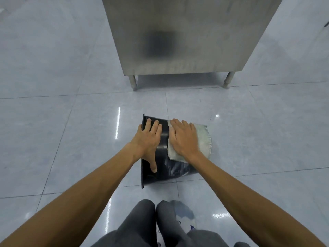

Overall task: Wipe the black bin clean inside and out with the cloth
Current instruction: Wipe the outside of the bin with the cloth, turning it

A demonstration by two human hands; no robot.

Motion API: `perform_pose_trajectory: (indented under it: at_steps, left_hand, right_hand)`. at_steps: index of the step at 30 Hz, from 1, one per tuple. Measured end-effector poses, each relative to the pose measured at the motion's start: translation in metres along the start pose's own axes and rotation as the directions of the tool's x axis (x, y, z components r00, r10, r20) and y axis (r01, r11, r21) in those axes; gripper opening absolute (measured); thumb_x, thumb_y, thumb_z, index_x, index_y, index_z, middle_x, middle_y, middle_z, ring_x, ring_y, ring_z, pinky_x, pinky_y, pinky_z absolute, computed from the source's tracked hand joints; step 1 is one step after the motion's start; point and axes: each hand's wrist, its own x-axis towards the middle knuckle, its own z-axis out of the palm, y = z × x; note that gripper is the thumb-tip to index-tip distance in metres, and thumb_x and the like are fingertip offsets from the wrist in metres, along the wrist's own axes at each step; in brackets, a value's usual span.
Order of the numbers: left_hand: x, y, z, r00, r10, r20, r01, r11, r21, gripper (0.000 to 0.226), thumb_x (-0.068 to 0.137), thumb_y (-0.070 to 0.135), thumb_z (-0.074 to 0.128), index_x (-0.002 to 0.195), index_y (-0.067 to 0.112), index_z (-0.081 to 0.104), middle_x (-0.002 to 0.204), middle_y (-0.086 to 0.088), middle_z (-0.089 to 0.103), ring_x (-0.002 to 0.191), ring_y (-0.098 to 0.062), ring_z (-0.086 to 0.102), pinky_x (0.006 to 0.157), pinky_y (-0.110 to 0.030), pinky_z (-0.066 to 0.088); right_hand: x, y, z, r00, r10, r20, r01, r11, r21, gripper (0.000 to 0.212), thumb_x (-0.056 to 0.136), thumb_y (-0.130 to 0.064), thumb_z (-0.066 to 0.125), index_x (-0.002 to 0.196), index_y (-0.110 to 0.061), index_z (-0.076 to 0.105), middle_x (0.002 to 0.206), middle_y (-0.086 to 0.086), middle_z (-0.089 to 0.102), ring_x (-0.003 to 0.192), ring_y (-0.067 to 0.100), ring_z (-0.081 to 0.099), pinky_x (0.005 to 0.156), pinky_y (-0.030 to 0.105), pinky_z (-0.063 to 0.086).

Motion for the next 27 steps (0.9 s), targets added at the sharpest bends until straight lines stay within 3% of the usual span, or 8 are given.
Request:
perform_pose_trajectory:
  at_steps: [3,8,13,15,17,20,23,27]
  left_hand:
    - [0.008,-0.008,-0.011,0.999,0.007,0.043,-0.006,1.000,-0.017,0.163,0.044,0.079,0.082,0.155,0.003,-0.011,0.165,-0.018,-0.009,0.150,-0.043,-0.010,0.121,-0.061,0.013]
    - [0.006,-0.007,-0.006,1.000,0.011,0.020,-0.011,1.000,-0.007,0.160,0.048,0.079,0.080,0.155,0.004,-0.012,0.165,-0.018,-0.012,0.150,-0.043,-0.013,0.121,-0.061,0.009]
    - [-0.003,0.003,-0.002,1.000,0.011,-0.018,-0.011,1.000,-0.006,0.162,0.046,0.084,0.076,0.155,0.001,-0.010,0.165,-0.022,-0.009,0.149,-0.047,-0.010,0.120,-0.062,0.013]
    - [-0.006,0.007,-0.001,1.000,0.004,-0.018,-0.004,1.000,-0.012,0.163,0.045,0.086,0.074,0.155,-0.001,-0.010,0.164,-0.023,-0.009,0.149,-0.049,-0.009,0.119,-0.063,0.016]
    - [-0.007,0.010,0.002,1.000,-0.001,-0.018,0.001,1.000,-0.011,0.163,0.045,0.086,0.074,0.155,0.000,-0.010,0.164,-0.024,-0.008,0.148,-0.050,-0.009,0.119,-0.062,0.018]
    - [-0.008,0.014,0.004,1.000,-0.024,-0.019,0.023,0.999,-0.029,0.163,0.044,0.085,0.076,0.155,0.001,-0.010,0.164,-0.023,-0.008,0.149,-0.049,-0.009,0.119,-0.063,0.017]
    - [-0.005,0.012,0.002,0.999,-0.045,0.019,0.046,0.997,-0.056,0.165,0.043,0.082,0.079,0.155,0.002,-0.011,0.164,-0.022,-0.010,0.149,-0.049,-0.009,0.119,-0.064,0.016]
    - [0.008,0.001,-0.010,0.995,-0.053,0.082,0.060,0.995,-0.081,0.168,0.040,0.079,0.083,0.154,0.002,-0.014,0.165,-0.020,-0.011,0.149,-0.047,-0.010,0.118,-0.066,0.015]
  right_hand:
    - [-0.043,-0.010,0.014,0.990,-0.065,-0.125,0.069,0.997,0.030,0.055,0.102,-0.034,0.031,0.151,-0.018,0.050,0.156,0.003,0.051,0.148,0.032,0.040,0.122,0.058,0.027]
    - [-0.074,-0.010,0.029,0.974,-0.149,-0.169,0.141,0.988,-0.056,0.059,0.099,-0.031,0.037,0.156,-0.015,0.042,0.163,0.006,0.042,0.153,0.035,0.032,0.124,0.060,0.021]
    - [-0.029,-0.003,0.012,0.996,0.030,-0.086,-0.032,0.999,-0.023,0.061,0.098,-0.036,0.030,0.152,-0.016,0.050,0.157,0.005,0.050,0.149,0.034,0.039,0.123,0.059,0.025]
    - [-0.003,0.008,0.002,0.992,0.125,-0.006,-0.125,0.992,0.008,0.061,0.098,-0.038,0.024,0.142,-0.017,0.060,0.148,0.004,0.060,0.138,0.031,0.051,0.120,0.054,0.029]
    - [0.021,0.020,-0.005,0.983,0.175,0.056,-0.177,0.984,0.018,0.054,0.099,-0.037,0.023,0.111,-0.019,0.072,0.124,0.005,0.073,0.110,0.029,0.062,0.110,0.051,0.037]
    - [0.044,0.034,-0.006,0.962,0.202,0.185,-0.201,0.979,-0.026,0.042,0.102,-0.031,0.028,0.080,-0.018,0.061,0.100,0.008,0.076,0.085,0.029,0.058,0.095,0.047,0.041]
    - [0.038,0.030,-0.001,0.981,0.155,0.121,-0.151,0.988,-0.039,0.047,0.103,-0.032,0.026,0.096,-0.014,0.069,0.107,0.007,0.075,0.092,0.030,0.062,0.093,0.047,0.042]
    - [-0.022,-0.003,0.014,0.997,-0.001,-0.076,-0.002,1.000,-0.031,0.054,0.101,-0.034,0.031,0.145,-0.015,0.055,0.148,0.005,0.058,0.137,0.031,0.049,0.118,0.054,0.034]
